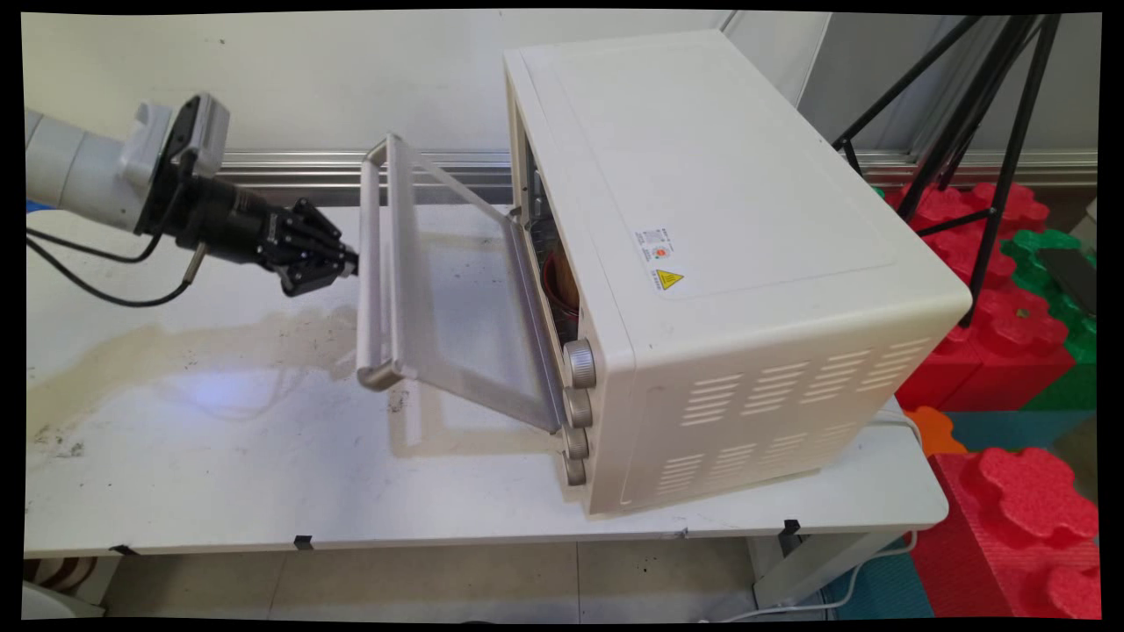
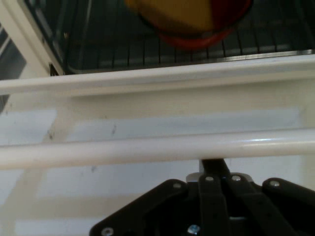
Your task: Close the oven
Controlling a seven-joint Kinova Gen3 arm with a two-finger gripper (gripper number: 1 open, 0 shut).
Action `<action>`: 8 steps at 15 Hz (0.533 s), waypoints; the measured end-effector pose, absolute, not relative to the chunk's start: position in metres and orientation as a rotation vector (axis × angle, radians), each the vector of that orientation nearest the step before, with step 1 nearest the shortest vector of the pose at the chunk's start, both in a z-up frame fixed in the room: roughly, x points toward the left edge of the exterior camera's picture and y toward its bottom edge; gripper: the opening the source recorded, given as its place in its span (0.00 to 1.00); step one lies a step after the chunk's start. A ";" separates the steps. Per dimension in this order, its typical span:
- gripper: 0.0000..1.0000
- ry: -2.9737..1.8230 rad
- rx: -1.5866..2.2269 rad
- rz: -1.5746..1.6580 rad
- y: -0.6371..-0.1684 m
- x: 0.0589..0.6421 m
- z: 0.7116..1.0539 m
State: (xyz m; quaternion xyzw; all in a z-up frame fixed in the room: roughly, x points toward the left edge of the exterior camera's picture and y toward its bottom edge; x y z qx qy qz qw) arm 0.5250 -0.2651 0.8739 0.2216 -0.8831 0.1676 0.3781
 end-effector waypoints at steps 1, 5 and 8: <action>0.00 -2.245 0.562 0.432 -0.267 0.521 0.879; 0.00 -2.206 0.548 0.446 -0.275 0.504 0.893; 0.00 -2.187 0.539 0.454 -0.282 0.494 0.900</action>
